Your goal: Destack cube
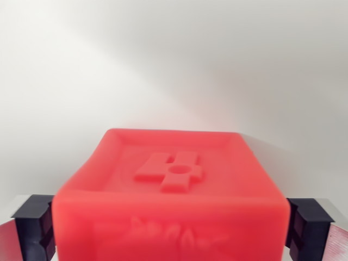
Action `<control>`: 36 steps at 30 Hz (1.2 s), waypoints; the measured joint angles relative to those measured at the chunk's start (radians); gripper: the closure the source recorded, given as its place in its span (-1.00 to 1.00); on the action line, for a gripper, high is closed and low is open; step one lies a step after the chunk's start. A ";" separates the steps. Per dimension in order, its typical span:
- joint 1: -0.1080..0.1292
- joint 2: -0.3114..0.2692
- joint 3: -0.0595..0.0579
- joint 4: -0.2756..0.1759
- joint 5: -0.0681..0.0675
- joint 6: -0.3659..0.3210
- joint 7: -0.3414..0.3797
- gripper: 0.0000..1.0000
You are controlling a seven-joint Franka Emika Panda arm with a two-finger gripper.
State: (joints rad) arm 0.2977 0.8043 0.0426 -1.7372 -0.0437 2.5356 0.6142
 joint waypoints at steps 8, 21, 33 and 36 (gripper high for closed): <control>0.000 -0.008 0.000 -0.002 0.000 -0.004 0.000 -1.00; 0.000 -0.066 0.001 -0.021 0.000 -0.041 0.000 -1.00; -0.001 -0.149 0.003 -0.040 0.001 -0.103 0.000 -1.00; -0.002 -0.172 0.004 -0.043 0.002 -0.123 0.000 -1.00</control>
State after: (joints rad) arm 0.2955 0.6321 0.0468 -1.7807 -0.0421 2.4127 0.6141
